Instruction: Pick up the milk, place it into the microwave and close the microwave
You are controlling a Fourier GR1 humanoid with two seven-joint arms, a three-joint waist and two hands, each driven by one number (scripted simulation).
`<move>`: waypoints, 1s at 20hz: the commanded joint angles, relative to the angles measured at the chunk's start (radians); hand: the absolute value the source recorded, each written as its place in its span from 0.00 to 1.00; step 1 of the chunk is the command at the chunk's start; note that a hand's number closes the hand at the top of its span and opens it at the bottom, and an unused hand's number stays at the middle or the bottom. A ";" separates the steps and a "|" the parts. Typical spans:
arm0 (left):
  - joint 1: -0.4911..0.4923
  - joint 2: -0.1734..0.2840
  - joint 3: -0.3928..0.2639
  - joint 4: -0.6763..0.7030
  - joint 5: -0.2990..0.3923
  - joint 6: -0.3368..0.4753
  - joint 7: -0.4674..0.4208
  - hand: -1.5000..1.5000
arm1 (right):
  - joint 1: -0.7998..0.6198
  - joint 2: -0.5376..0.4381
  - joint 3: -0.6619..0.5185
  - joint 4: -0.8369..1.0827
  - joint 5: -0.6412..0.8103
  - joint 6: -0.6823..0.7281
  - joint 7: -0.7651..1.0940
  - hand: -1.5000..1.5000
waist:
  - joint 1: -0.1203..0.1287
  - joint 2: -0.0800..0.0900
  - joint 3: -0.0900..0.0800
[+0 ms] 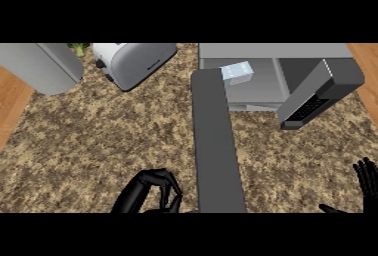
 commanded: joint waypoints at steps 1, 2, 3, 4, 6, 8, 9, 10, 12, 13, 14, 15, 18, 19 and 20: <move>-0.166 -0.003 0.001 0.165 -0.054 -0.031 0.029 1.00 | 0.024 -0.016 0.006 0.005 -0.003 0.093 -0.081 0.00 | -0.010 0.003 0.000; -0.165 -0.009 -0.023 0.183 -0.057 -0.041 0.053 1.00 | 0.006 -0.064 -0.013 -0.017 -0.038 0.147 -0.032 0.00 | -0.011 0.002 0.000; -0.164 0.017 -0.073 0.178 -0.081 -0.093 0.094 1.00 | -0.020 -0.066 -0.017 -0.002 -0.040 0.128 -0.015 0.00 | -0.012 0.003 0.001; -0.229 -0.009 -0.078 0.208 -0.078 -0.077 0.139 1.00 | 0.032 -0.067 -0.009 -0.015 -0.039 0.158 -0.055 0.00 | -0.022 0.003 0.001; -0.251 -0.009 -0.113 0.273 -0.063 -0.114 0.176 1.00 | 0.036 -0.056 0.003 -0.022 -0.037 0.152 -0.058 0.00 | -0.021 0.003 0.001; -0.290 -0.009 -0.162 0.291 -0.081 -0.154 0.218 1.00 | 0.012 -0.068 -0.007 -0.016 -0.051 0.148 -0.043 0.00 | -0.016 0.003 0.001; -0.312 -0.009 -0.198 0.348 -0.093 -0.136 0.187 1.00 | 0.013 -0.058 -0.003 -0.015 -0.047 0.135 -0.055 0.00 | -0.019 0.004 0.001; -0.287 -0.009 -0.240 0.376 -0.053 -0.138 0.202 1.00 | 0.034 -0.081 -0.007 -0.019 -0.058 0.180 -0.071 0.00 | -0.026 0.005 0.001; -0.368 -0.009 -0.308 0.455 -0.012 -0.076 0.163 1.00 | 0.018 -0.088 0.010 -0.029 -0.042 0.163 -0.061 0.00 | -0.027 0.006 0.000; -0.383 -0.009 -0.369 0.451 0.021 -0.003 0.149 1.00 | 0.032 -0.075 0.010 -0.001 -0.038 0.170 -0.109 0.00 | -0.026 0.006 0.000; -0.369 -0.009 -0.416 0.444 0.035 0.033 0.145 1.00 | 0.047 -0.078 0.012 -0.054 -0.058 0.188 -0.076 0.00 | -0.029 0.004 -0.001; -0.401 -0.009 -0.431 0.439 0.027 0.038 0.152 1.00 | 0.030 -0.104 0.008 -0.036 -0.066 0.223 -0.073 0.00 | -0.028 0.004 0.000; -0.447 -0.009 -0.519 0.473 0.136 0.129 0.095 1.00 | 0.031 -0.099 0.031 -0.113 -0.073 0.220 -0.059 0.00 | -0.056 0.007 -0.002; -0.497 -0.009 -0.514 0.496 0.191 0.130 0.088 1.00 | 0.017 -0.069 0.056 -0.122 -0.058 0.193 -0.055 0.00 | -0.063 0.011 -0.003; -0.470 -0.009 -0.554 0.470 0.209 0.188 0.079 1.00 | 0.018 -0.126 0.045 -0.136 -0.076 0.240 -0.023 0.00 | -0.060 0.009 -0.003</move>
